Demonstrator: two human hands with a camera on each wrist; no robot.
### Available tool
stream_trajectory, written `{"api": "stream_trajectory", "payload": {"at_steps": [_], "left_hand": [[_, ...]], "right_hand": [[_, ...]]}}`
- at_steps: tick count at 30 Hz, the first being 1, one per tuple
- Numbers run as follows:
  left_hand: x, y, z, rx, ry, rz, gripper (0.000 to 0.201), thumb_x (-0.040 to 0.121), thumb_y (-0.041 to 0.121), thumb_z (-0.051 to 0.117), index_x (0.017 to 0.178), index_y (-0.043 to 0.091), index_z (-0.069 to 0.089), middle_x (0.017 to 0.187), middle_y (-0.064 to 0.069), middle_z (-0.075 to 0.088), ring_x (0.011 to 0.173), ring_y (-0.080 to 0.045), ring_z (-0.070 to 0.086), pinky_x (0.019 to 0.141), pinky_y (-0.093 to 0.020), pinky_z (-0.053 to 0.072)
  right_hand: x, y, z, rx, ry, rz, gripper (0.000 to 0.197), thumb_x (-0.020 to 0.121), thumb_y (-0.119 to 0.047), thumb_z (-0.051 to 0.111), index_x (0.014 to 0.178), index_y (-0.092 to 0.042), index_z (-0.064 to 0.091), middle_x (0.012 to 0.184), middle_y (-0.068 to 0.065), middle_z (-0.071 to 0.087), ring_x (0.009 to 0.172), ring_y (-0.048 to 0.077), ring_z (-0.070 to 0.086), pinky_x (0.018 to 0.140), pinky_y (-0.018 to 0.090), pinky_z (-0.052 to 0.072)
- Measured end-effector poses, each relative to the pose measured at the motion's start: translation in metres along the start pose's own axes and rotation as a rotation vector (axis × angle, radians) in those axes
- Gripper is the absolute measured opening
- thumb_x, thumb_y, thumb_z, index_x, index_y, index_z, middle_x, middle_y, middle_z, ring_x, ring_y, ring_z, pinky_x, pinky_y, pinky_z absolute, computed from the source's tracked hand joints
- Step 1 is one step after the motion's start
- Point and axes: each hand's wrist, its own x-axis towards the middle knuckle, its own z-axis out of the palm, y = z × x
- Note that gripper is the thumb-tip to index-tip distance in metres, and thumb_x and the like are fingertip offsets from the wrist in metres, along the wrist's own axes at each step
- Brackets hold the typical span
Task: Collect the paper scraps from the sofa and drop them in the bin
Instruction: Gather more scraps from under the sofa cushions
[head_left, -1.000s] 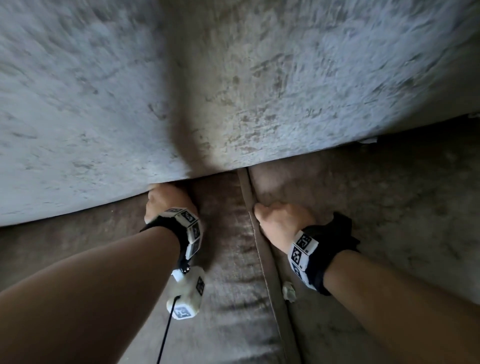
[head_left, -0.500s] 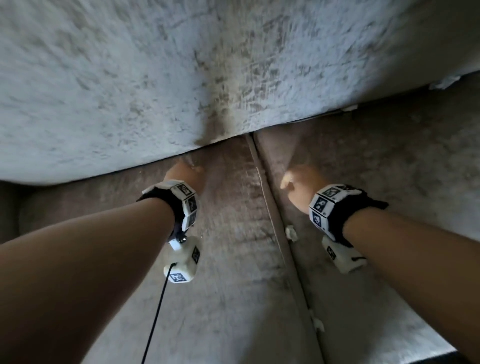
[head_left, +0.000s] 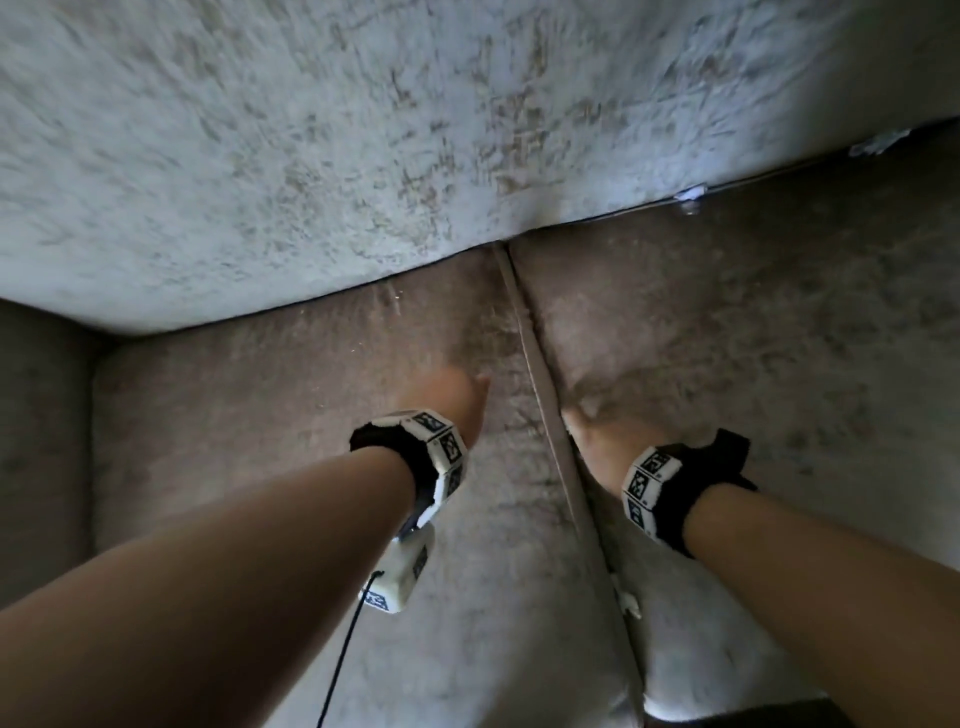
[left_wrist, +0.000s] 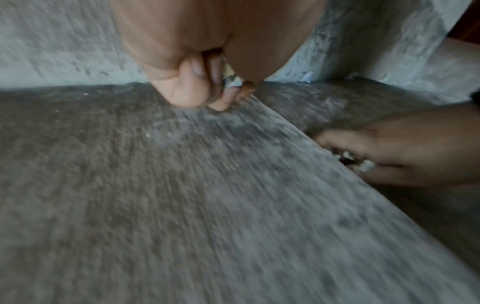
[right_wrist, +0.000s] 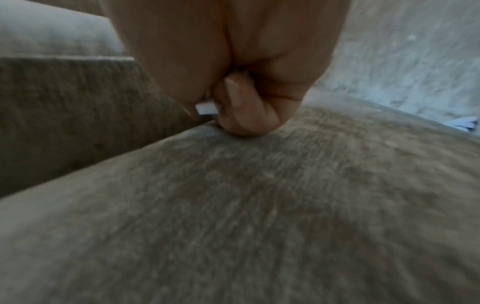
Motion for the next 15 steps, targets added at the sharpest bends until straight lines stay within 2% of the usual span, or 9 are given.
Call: {"api": "stream_trajectory", "payload": {"at_steps": [2, 4, 8, 11, 13, 15], "left_hand": [[-0.019, 0.013, 0.015, 0.007, -0.047, 0.024, 0.045, 0.1, 0.042, 0.035, 0.1, 0.006, 0.064, 0.099, -0.015, 0.066, 0.093, -0.034, 0.063, 0.072, -0.032, 0.043], [-0.041, 0.034, 0.029, 0.075, -0.102, 0.082, 0.042, 0.1, 0.039, 0.036, 0.1, 0.008, 0.065, 0.101, -0.015, 0.067, 0.095, -0.034, 0.063, 0.07, -0.031, 0.04], [-0.083, 0.077, 0.063, 0.275, -0.267, 0.222, 0.027, 0.098, 0.023, 0.042, 0.108, 0.013, 0.066, 0.111, -0.011, 0.067, 0.104, -0.034, 0.064, 0.077, -0.035, 0.048], [-0.115, 0.112, 0.092, 0.39, -0.319, 0.327, 0.024, 0.095, 0.017, 0.046, 0.107, 0.011, 0.066, 0.112, -0.01, 0.067, 0.105, -0.035, 0.064, 0.079, -0.04, 0.05], [-0.129, 0.132, 0.111, 0.417, -0.358, 0.279, 0.028, 0.098, 0.017, 0.044, 0.119, 0.01, 0.061, 0.12, -0.009, 0.064, 0.109, -0.035, 0.062, 0.083, -0.043, 0.049], [-0.135, 0.145, 0.128, 0.406, -0.365, 0.189, 0.042, 0.1, 0.013, 0.036, 0.141, 0.001, 0.039, 0.129, -0.013, 0.057, 0.112, -0.035, 0.06, 0.084, -0.044, 0.049]], "right_hand": [[0.009, -0.003, 0.006, -0.066, 0.03, -0.021, 0.042, 0.094, -0.009, 0.035, 0.136, -0.013, 0.032, 0.097, 0.012, 0.069, 0.082, 0.034, 0.068, 0.062, 0.036, 0.044], [0.011, -0.004, 0.008, -0.07, 0.029, -0.056, 0.039, 0.093, -0.007, 0.036, 0.131, -0.012, 0.037, 0.101, 0.012, 0.07, 0.09, 0.034, 0.068, 0.067, 0.037, 0.047], [-0.005, 0.017, -0.006, 0.131, 0.011, -0.043, 0.026, 0.094, -0.015, 0.041, 0.112, -0.009, 0.059, 0.112, 0.018, 0.067, 0.105, 0.036, 0.064, 0.084, 0.037, 0.05], [-0.016, 0.046, -0.019, 0.001, 0.03, -0.078, 0.034, 0.098, -0.018, 0.035, 0.109, -0.009, 0.066, 0.115, 0.017, 0.067, 0.104, 0.035, 0.064, 0.087, 0.036, 0.05], [-0.025, 0.066, -0.024, -0.046, 0.036, -0.117, 0.04, 0.102, -0.023, 0.029, 0.116, -0.01, 0.064, 0.121, 0.016, 0.064, 0.109, 0.034, 0.062, 0.09, 0.036, 0.048], [-0.031, 0.085, -0.028, -0.019, 0.046, -0.106, 0.044, 0.103, -0.027, 0.025, 0.118, -0.009, 0.062, 0.121, 0.016, 0.063, 0.112, 0.033, 0.06, 0.09, 0.036, 0.047]]}}
